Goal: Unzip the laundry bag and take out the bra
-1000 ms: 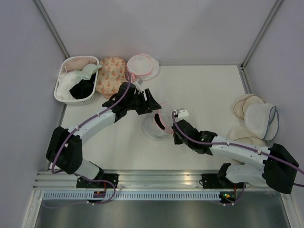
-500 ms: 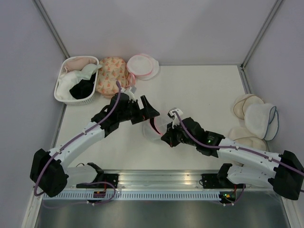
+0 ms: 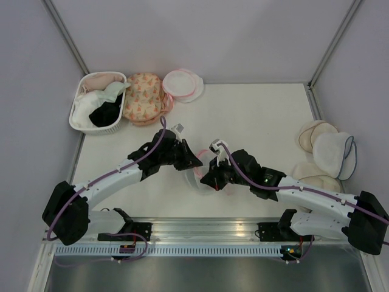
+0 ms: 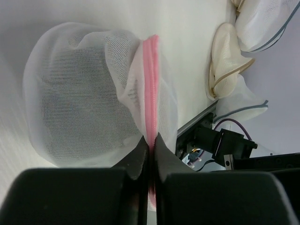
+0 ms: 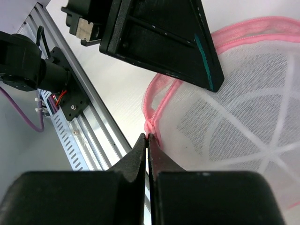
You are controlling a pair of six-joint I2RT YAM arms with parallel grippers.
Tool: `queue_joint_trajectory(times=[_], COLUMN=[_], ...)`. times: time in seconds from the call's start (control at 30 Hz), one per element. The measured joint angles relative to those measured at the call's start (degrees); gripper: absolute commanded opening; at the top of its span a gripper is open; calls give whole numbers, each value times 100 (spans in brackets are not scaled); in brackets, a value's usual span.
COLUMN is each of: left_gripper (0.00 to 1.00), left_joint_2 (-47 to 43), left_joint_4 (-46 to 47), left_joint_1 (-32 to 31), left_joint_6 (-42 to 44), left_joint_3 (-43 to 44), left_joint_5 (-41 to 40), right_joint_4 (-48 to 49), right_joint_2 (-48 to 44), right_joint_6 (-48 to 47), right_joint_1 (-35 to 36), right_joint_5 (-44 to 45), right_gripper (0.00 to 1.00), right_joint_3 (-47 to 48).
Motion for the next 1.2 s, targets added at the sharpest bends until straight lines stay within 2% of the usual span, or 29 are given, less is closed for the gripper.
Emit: queue_joint_trajectory(times=[0.47,0.57,0.77,0.87,0.9,1.0,1.1,1.2], left_gripper=[2,2,2,23,50,88,99,99], left_joint_2=[7,-4,-101,-114,-136,-332,-667,-1172], left_joint_4=[44,22,81,212,284,566,691,708], left_joint_1=[116,140,142,142,144,166,175,177], left_joint_6=[-92,-127,-271,-352,-376,-437,-496,-485], left_joint_3=[0,0,-120,-286,-372,-706,-1014,-1276], left_joint_5=[-603,-730,-791,-739,-721,-719,-831,-1167], right_joint_4=[-463,-778,-1521,-1707,-1775,-1985,-2179,-2328], right_joint_2=[-87,-160,-210,-140,-76,223,584,911], right_joint_6=[31,94,323,444,470,542,605,651], right_joint_1=[166,236,264,269,273,273,269,269], right_joint_5=[149,420,1563,2013,2144,2562,2916,3189], right_gripper=[0,0,0,0,0,0,0,0], right_joint_3=[-223,-380,-398,-341,-302,-190,-98,-35])
